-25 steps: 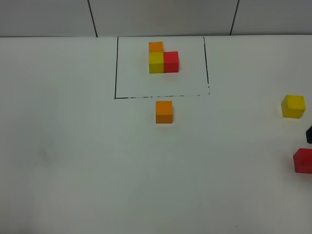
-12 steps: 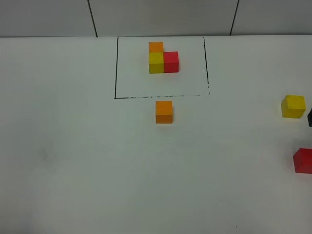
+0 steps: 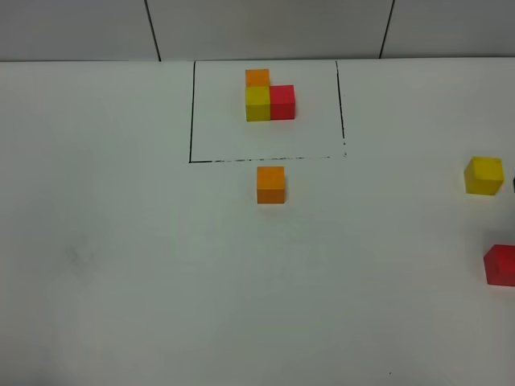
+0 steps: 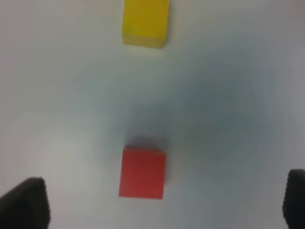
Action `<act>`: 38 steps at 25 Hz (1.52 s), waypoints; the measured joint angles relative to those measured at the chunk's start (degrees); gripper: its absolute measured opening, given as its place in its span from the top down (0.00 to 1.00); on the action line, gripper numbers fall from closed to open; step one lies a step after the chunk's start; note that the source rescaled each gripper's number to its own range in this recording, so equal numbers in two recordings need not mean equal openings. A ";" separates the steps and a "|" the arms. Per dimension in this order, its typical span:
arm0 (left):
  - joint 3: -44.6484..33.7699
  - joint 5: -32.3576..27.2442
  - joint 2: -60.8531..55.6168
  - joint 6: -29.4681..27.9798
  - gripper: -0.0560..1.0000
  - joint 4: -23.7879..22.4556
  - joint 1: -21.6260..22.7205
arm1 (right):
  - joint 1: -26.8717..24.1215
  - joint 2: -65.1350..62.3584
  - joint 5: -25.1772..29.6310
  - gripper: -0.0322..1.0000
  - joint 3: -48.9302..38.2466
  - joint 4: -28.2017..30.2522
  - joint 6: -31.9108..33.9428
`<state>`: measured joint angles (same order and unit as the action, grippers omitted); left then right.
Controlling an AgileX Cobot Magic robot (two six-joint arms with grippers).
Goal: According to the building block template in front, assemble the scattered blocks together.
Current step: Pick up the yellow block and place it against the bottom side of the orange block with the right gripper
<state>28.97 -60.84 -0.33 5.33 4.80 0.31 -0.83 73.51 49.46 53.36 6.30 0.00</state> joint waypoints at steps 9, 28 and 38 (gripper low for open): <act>0.00 0.00 0.00 0.00 0.22 0.00 0.00 | 0.00 19.17 -3.87 0.00 10.68 -2.53 -0.85; 0.00 0.00 0.00 0.00 0.22 0.00 0.00 | 0.00 41.69 -5.85 0.00 21.90 -6.76 -4.66; 0.00 0.00 0.00 0.00 0.22 0.00 0.00 | -1.34 42.61 -6.95 0.10 21.90 -4.54 -3.17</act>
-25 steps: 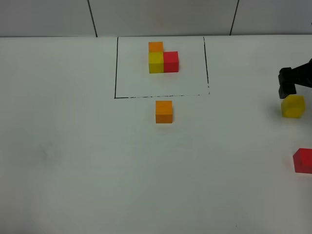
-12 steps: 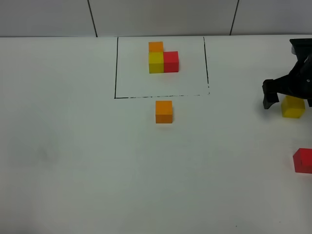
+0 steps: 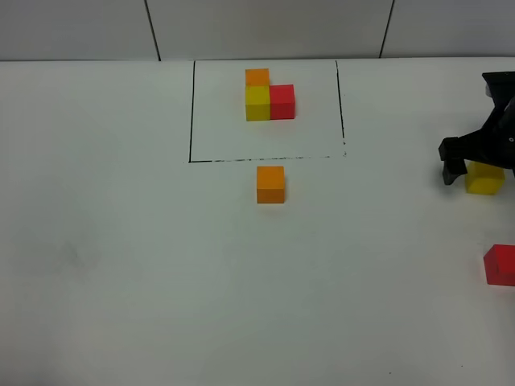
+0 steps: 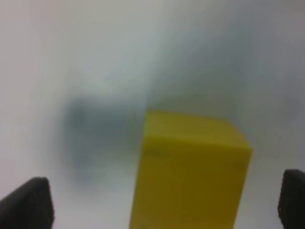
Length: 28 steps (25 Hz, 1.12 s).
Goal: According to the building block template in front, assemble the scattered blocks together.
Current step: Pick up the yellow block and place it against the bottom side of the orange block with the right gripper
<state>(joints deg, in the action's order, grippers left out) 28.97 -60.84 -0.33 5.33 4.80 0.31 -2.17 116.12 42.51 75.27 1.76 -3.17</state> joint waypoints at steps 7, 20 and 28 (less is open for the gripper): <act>0.00 0.00 0.00 0.00 0.22 0.00 0.00 | -1.12 0.86 -0.74 0.15 0.00 0.00 0.00; 0.00 0.00 0.00 0.05 0.22 0.00 0.00 | -1.30 3.89 -2.72 0.39 0.11 -0.10 1.09; 0.00 0.00 0.00 0.07 0.22 0.00 0.00 | -1.30 3.89 -2.19 0.97 0.11 -0.10 3.17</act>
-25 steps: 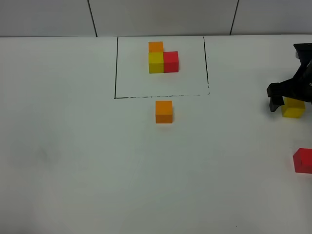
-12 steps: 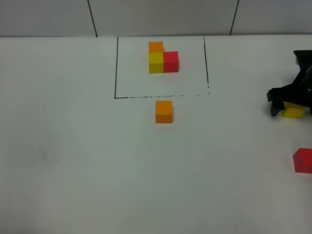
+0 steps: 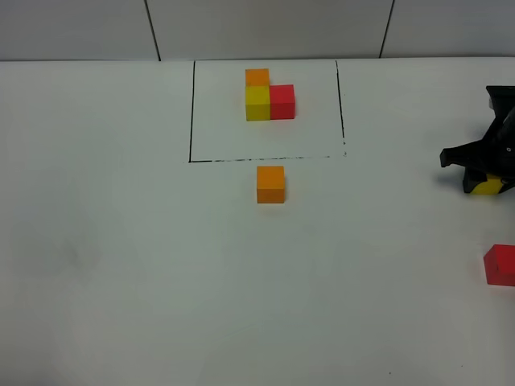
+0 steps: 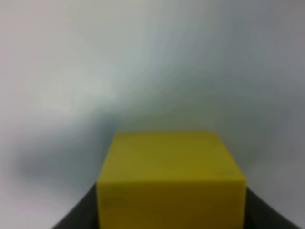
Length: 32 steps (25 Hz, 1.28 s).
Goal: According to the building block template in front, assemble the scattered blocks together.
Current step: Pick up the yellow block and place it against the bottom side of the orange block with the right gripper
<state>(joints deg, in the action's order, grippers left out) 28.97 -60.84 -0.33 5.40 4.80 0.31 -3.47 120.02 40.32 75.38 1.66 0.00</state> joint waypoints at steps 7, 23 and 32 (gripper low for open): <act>0.00 0.00 0.00 0.00 0.22 0.00 0.00 | 4.15 -3.87 8.66 0.97 1.14 3.22 4.76; 0.00 0.00 0.00 0.00 0.22 0.00 0.00 | 37.68 -8.62 11.40 0.97 1.32 6.06 39.31; 0.00 0.00 0.00 0.00 0.22 0.00 0.00 | 42.63 -3.02 3.04 0.97 1.41 3.60 45.53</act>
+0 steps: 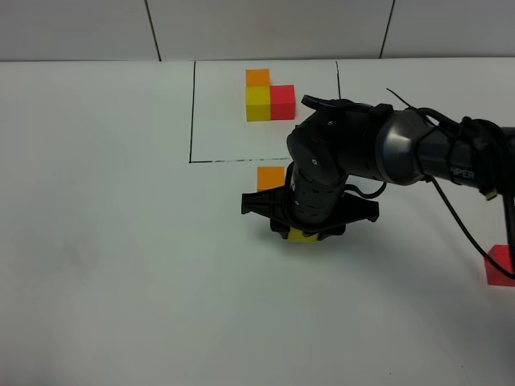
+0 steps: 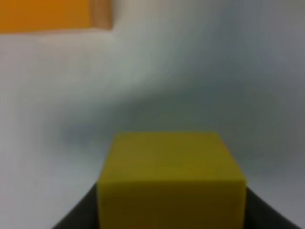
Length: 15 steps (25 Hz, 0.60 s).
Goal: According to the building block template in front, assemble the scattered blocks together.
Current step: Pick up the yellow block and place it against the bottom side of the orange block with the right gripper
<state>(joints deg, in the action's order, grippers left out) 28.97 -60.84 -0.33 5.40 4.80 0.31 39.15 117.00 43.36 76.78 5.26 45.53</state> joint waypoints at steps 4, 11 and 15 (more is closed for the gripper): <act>0.00 0.00 0.00 0.00 0.22 0.00 0.00 | 0.35 1.46 -2.03 0.97 0.97 -1.31 0.11; 0.00 0.00 0.00 0.00 0.22 0.00 0.00 | 1.12 5.48 2.44 0.97 8.44 -1.25 -0.71; 0.00 0.00 0.00 0.00 0.22 0.00 0.00 | 2.85 8.08 4.31 0.97 11.82 -1.19 -0.88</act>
<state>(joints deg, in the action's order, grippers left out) 28.97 -60.84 -0.33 5.40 4.80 0.31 42.00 125.08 47.67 88.61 4.07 44.65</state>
